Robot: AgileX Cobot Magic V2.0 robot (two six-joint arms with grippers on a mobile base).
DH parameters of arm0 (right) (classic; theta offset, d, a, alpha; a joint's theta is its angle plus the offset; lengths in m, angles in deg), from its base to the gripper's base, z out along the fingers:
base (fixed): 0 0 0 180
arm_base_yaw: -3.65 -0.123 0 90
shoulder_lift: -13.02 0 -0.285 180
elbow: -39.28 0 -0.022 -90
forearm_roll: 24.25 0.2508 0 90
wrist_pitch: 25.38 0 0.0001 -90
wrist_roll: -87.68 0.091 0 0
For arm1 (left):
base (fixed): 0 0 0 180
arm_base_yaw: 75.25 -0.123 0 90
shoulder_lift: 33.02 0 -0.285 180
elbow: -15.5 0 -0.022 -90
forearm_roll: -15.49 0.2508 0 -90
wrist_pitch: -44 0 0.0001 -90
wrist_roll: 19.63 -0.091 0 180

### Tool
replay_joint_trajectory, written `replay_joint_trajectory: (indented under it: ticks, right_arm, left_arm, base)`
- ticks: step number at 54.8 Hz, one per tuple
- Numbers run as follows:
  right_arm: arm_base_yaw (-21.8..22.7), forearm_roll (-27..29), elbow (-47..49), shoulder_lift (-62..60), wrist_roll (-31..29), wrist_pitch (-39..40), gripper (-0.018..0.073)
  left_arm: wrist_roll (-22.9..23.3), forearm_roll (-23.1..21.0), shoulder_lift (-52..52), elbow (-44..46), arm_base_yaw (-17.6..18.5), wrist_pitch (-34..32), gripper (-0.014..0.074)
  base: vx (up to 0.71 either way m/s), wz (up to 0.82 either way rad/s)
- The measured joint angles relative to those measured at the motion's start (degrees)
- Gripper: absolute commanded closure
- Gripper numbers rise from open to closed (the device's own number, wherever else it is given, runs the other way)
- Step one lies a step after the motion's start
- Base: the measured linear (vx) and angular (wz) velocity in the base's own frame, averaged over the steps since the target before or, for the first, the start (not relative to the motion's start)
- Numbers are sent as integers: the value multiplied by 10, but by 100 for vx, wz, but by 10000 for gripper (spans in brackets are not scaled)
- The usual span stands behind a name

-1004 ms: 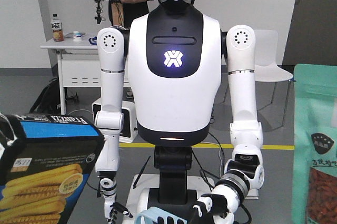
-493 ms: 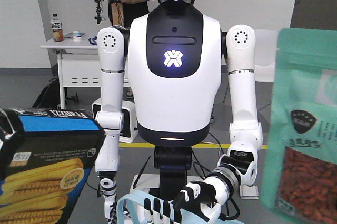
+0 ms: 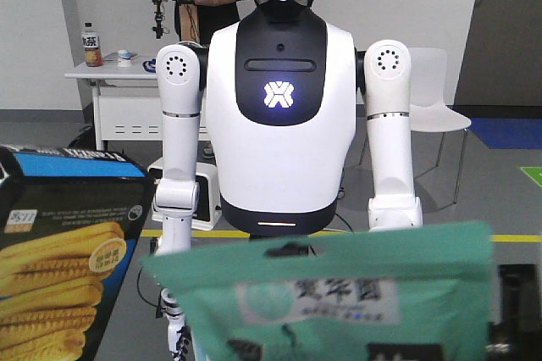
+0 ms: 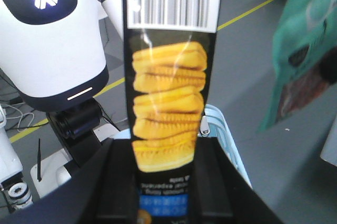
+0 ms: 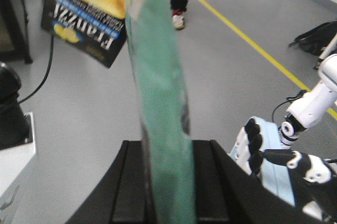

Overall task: Pick snacks and fruit into basket
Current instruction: 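Lower the teal bag into the basket and open the right gripper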

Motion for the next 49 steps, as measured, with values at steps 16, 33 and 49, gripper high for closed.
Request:
replay_joint_trajectory:
  ticks: [16, 33, 49]
  right_arm:
    - [-52, -89, 0, 103, -26, 19, 566]
    - [-70, -157, 0, 209, -27, 39, 566]
    - [-73, -180, 0, 276, -27, 57, 557]
  left_arm:
    - [6, 15, 0, 0, 0, -13, 607]
    - [8, 17, 0, 0, 0, -13, 607]
    - [8, 17, 0, 0, 0, -13, 607]
  base:
    - [0, 0]
    - [0, 0]
    - [0, 0]
